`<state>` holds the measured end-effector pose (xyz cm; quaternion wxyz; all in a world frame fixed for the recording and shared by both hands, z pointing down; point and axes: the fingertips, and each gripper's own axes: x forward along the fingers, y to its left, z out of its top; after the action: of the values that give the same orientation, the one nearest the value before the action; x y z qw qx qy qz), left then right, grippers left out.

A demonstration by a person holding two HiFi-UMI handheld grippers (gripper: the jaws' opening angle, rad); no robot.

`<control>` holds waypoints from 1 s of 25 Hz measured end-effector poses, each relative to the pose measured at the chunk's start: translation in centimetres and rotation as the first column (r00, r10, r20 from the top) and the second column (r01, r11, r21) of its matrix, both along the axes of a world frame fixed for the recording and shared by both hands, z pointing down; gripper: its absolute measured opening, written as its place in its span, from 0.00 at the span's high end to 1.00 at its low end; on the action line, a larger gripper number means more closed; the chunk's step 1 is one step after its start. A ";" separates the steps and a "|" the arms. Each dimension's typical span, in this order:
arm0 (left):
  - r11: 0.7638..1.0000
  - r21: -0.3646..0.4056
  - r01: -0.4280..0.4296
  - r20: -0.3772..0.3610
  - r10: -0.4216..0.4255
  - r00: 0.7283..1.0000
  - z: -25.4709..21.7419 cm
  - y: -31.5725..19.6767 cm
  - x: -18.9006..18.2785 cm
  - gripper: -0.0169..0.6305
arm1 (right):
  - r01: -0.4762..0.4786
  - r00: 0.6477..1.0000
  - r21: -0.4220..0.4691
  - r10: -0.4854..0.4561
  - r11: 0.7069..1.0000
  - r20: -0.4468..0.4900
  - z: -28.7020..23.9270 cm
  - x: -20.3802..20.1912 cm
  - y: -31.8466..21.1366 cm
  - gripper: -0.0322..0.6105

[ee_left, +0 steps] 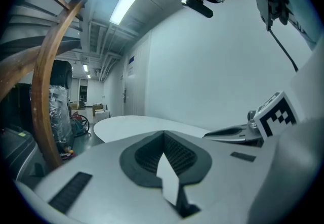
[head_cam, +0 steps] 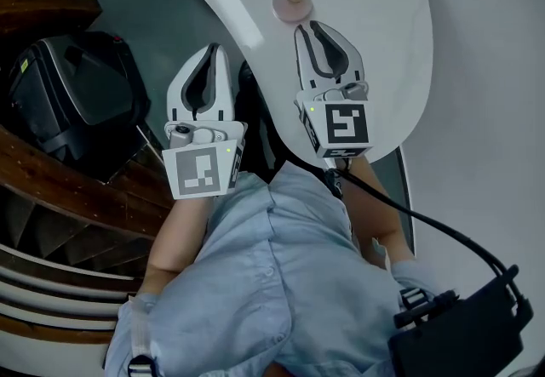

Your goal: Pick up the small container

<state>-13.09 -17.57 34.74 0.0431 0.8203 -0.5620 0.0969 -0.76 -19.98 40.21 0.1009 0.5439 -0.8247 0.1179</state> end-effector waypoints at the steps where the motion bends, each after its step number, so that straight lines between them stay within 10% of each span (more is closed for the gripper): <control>1: 1.000 -0.006 -0.002 -0.001 0.002 1.000 0.3 -0.1 0.0 0.98 | 0.001 1.000 -0.011 -0.001 1.000 -0.003 0.5 0.0 0.0 0.84; 11: 0.999 -0.043 -0.007 0.001 0.007 1.000 1.1 -2.2 -1.1 0.97 | -0.040 0.999 -0.073 0.037 0.997 -0.037 2.4 -0.1 -1.3 0.61; 25: 0.996 -0.092 -0.021 0.010 0.022 1.000 2.2 -5.9 -3.0 0.98 | -0.085 0.994 -0.071 0.080 0.994 -0.070 3.1 -0.5 -5.3 0.60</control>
<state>-16.08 -23.48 36.95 0.0764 0.8229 -0.5484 0.1277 -1.24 -25.32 43.31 0.1434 0.5772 -0.7926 0.1339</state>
